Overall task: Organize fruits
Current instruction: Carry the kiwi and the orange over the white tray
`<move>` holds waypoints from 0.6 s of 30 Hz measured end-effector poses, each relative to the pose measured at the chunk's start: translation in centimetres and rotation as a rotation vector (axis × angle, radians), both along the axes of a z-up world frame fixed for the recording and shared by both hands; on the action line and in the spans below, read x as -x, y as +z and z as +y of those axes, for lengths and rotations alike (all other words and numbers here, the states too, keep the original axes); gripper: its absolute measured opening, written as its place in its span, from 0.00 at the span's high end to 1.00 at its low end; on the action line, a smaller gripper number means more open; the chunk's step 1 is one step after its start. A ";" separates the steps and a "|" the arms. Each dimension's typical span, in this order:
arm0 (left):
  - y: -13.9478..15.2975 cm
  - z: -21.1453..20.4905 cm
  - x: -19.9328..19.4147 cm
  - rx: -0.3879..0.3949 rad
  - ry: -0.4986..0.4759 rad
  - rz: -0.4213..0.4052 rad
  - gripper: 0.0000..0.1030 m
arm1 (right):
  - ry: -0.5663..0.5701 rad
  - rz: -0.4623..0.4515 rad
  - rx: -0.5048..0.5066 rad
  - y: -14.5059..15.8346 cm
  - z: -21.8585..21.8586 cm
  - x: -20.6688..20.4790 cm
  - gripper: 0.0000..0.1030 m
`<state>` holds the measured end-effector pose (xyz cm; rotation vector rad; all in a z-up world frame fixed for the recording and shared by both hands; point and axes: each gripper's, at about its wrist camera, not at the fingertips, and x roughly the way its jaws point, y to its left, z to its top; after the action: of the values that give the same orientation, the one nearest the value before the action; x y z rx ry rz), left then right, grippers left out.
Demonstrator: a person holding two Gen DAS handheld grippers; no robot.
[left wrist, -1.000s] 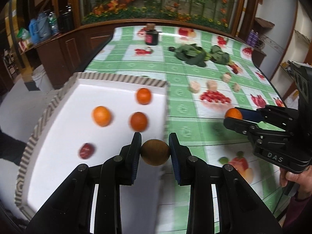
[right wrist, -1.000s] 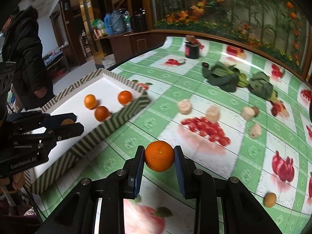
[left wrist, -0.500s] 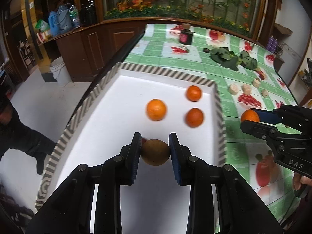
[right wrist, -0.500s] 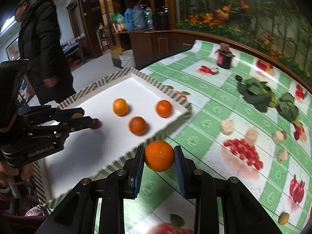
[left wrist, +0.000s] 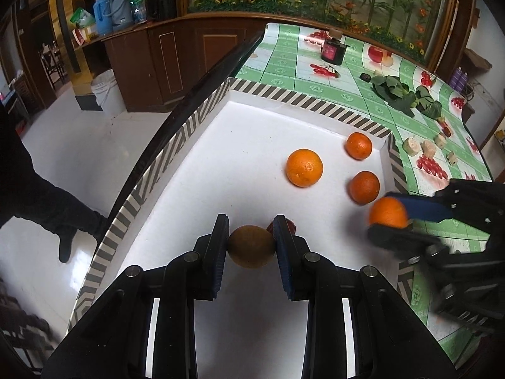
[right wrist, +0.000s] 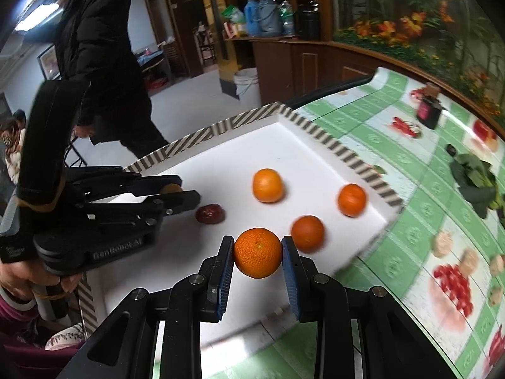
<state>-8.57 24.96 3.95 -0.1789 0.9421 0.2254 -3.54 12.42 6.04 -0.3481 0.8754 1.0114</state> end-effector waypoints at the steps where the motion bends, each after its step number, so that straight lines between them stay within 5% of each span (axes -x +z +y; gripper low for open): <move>1: 0.0 0.0 -0.1 0.003 0.000 0.002 0.72 | 0.009 0.004 0.008 -0.2 0.4 0.0 0.72; 18: -1.2 1.7 -0.2 0.024 0.059 0.051 0.72 | 0.029 0.007 0.087 -3.4 2.9 0.1 0.69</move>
<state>-8.32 26.71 2.71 -0.2247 0.9908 0.2741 -3.61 15.35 2.68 -0.4323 0.9250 1.0037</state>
